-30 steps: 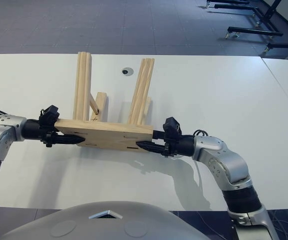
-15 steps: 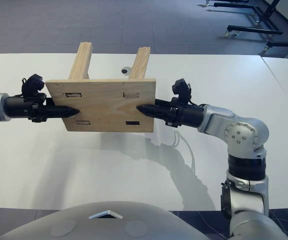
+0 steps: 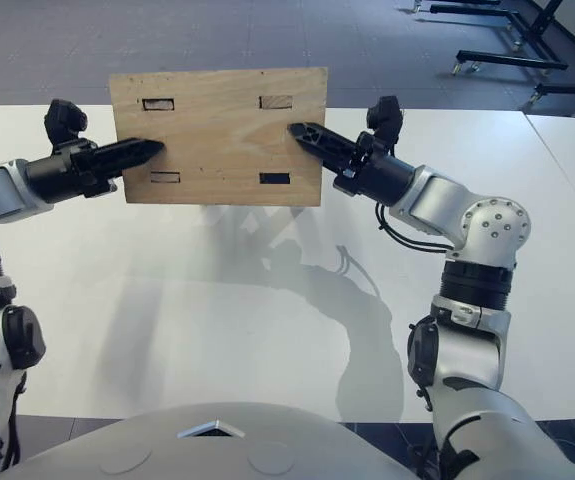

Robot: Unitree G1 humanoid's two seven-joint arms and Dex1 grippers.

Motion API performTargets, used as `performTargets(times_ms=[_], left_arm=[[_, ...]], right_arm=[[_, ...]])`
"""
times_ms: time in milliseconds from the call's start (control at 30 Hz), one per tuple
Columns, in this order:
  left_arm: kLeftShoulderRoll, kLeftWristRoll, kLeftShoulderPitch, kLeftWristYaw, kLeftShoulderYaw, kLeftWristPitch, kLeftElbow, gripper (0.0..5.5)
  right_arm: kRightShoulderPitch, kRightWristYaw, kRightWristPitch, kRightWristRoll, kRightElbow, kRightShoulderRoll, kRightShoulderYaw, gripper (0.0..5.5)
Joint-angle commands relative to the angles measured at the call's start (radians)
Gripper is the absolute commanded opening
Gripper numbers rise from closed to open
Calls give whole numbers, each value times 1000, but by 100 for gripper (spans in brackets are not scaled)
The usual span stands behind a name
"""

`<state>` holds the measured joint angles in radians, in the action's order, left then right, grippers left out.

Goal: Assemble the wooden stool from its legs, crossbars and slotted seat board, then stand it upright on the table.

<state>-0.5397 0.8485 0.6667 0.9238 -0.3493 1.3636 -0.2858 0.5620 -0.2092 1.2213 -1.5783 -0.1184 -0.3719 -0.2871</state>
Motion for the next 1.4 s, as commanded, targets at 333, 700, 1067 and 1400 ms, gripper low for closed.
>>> performTargets(times_ms=[333,700,1067,1400], left_arm=[[265,65,162,-326,-172,170,-40,258],[322,53,209,-525,-287,248,11,258],[360,108,275,-814,-326,251,7,258],[370,236,328,-1059,-356,251,-25,258]], right_arm=[[154,125,26,-108,-126,100,65,146],[180,391,-46,-375,-144,121,84,141],[106,478,-93,-393,-122,127,69,141],[55,563,-130,-393,-115,172,44,141]])
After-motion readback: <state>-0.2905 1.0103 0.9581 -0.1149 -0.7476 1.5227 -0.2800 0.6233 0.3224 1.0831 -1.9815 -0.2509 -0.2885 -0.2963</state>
